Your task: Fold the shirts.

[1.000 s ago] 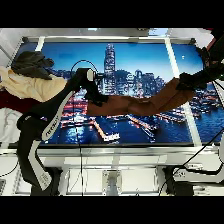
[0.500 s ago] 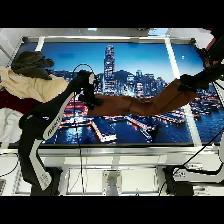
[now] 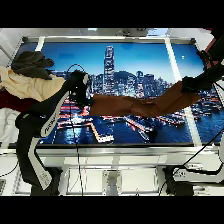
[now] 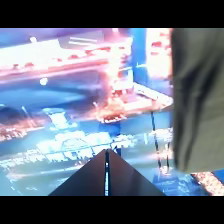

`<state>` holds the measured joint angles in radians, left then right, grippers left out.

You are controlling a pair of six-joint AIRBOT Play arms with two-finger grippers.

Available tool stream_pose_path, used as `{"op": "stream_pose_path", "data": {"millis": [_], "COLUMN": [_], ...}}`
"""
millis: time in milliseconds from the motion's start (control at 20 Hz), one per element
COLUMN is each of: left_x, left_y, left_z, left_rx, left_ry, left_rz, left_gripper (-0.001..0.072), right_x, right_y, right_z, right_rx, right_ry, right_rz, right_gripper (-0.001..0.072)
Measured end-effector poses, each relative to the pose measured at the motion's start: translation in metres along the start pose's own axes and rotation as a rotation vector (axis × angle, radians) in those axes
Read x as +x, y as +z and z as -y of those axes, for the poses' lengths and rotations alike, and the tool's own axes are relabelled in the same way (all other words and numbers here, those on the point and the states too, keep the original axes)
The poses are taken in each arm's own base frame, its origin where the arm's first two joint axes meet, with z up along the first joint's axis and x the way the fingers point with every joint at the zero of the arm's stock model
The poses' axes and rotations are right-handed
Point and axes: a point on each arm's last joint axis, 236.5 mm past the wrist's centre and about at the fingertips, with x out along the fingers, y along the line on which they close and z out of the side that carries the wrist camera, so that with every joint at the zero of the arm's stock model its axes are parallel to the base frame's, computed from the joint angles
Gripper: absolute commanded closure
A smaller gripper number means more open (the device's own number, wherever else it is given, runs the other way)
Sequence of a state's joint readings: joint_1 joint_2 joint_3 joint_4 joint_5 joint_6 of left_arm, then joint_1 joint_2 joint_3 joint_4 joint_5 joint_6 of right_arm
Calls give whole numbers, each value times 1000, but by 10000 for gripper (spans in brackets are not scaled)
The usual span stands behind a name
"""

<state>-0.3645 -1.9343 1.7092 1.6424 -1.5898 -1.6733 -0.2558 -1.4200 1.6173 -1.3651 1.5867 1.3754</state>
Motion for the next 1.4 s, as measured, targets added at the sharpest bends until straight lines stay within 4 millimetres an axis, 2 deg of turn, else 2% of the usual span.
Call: {"op": "stream_pose_path", "data": {"millis": [100,200,250,350,500,600,700,850,950,1050,1100,1150,1200,1300,1400], "left_x": [-6,-21,-32,-54,-87,-106,-127,-158,-178,-196,-202,-208,-211,-215,-218], "left_y": [5,20,29,47,64,70,72,67,60,50,46,41,37,32,30], "left_z": [-1,6,11,15,15,5,-13,-47,-71,-96,-105,-114,-121,-128,-129], "left_rx": [-9,-14,-16,-18,-22,-22,-35,-80,-124,-170,-187,-202,-213,-223,-221], "left_ry": [-14,-60,-87,-115,-133,-101,-54,-4,13,25,29,32,37,41,31], "left_rz": [21,94,141,234,344,404,461,535,579,618,630,639,644,648,651], "left_gripper": [696,696,696,696,696,696,696,696,696,696,696,696,696,696,696], "right_x": [0,0,-1,-5,-20,-23,-17,10,40,79,96,114,126,145,150], "right_y": [0,2,5,18,44,53,53,48,40,25,16,5,-4,-16,-13], "right_z": [-1,-12,-23,-58,-137,-189,-245,-320,-366,-406,-421,-436,-448,-459,-455], "right_rx": [-3,-5,-9,-21,-71,-120,-173,-218,-223,-211,-202,-188,-176,-162,-140], "right_ry": [4,49,93,222,451,551,635,721,765,795,808,822,834,841,846], "right_rz": [-2,7,19,74,188,227,239,227,201,152,120,86,59,19,6], "right_gripper": [683,684,684,684,685,686,686,686,684,671,546,268,191,192,194]}}
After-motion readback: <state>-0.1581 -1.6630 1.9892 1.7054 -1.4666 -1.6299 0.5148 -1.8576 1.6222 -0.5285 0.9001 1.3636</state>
